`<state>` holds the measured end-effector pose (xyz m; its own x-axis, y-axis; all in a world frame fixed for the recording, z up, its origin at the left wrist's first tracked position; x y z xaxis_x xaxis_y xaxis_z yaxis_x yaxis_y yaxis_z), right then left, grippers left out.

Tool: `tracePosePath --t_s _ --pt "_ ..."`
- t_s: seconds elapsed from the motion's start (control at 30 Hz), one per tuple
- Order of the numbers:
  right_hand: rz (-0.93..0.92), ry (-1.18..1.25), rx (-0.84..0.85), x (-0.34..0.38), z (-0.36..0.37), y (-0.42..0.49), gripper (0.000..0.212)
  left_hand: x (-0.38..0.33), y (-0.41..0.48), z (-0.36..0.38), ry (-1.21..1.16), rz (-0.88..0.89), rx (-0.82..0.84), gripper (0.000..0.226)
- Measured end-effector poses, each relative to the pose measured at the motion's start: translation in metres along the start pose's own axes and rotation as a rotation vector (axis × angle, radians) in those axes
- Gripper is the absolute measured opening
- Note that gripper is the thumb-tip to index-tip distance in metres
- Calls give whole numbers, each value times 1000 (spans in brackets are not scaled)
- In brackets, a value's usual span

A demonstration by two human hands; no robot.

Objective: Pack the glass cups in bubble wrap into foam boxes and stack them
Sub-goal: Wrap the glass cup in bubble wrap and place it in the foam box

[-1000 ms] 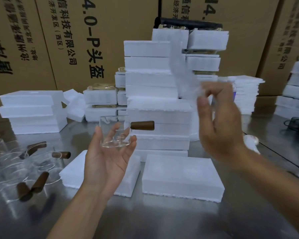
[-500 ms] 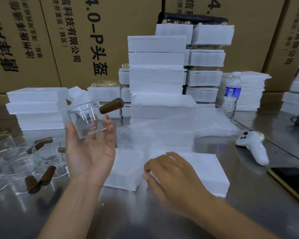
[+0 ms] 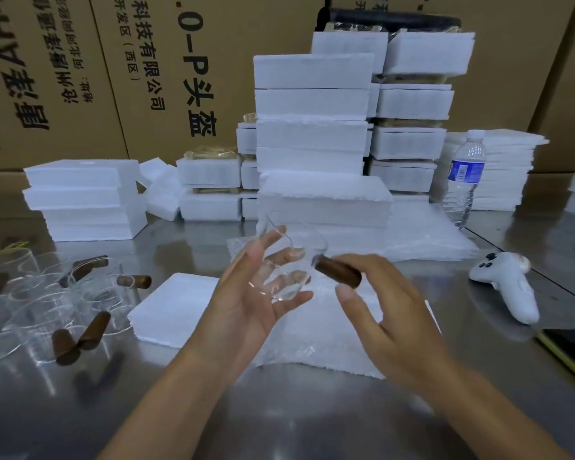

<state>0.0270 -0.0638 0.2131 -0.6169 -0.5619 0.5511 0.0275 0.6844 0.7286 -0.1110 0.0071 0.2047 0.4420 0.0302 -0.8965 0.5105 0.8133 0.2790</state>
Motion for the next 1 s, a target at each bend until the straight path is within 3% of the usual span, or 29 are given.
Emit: tracePosePath --t_s 0.1,0.23,0.33,0.47,0.53,0.6,0.67,0.73,0.9,1.0 --pt "53 -42 135 -7 -2 3 24 2 -1 2 76 6 34 70" --pt "44 -65 162 -10 -5 1 28 5 -1 5 219 20 35 71" --pt "32 -122 106 -11 -11 2 31 11 1 2 295 -27 3 98" --pt "20 -141 -3 -12 -24 6 23 24 -3 6 302 -141 116 124" --pt "35 -144 -87 -16 -34 9 20 27 -6 9 425 -156 173 110" --pt "74 -112 -172 -21 -42 10 21 30 -8 13 695 -133 208 74" --pt "103 -105 -213 -24 -45 10 23 31 -6 17 947 -67 142 37" --pt "122 -108 -211 -28 -43 8 24 31 -4 23 1111 1 57 22" --pt "152 -142 -196 -35 -40 8 26 31 -2 40 1639 96 -21 36" --pt "145 -128 -225 -35 -44 8 27 33 1 40 1825 115 -70 44"
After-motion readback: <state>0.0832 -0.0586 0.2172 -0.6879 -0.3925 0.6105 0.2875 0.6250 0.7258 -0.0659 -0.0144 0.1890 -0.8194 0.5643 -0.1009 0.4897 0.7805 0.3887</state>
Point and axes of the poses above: each hand's wrist, its own y-axis towards the middle knuckle, its own z-axis out of the palm, x = y × z, the point moved 6 cm from there along y, towards the middle knuckle, and after that the axes turned 15 degrees about y, right-handed, at the moved point
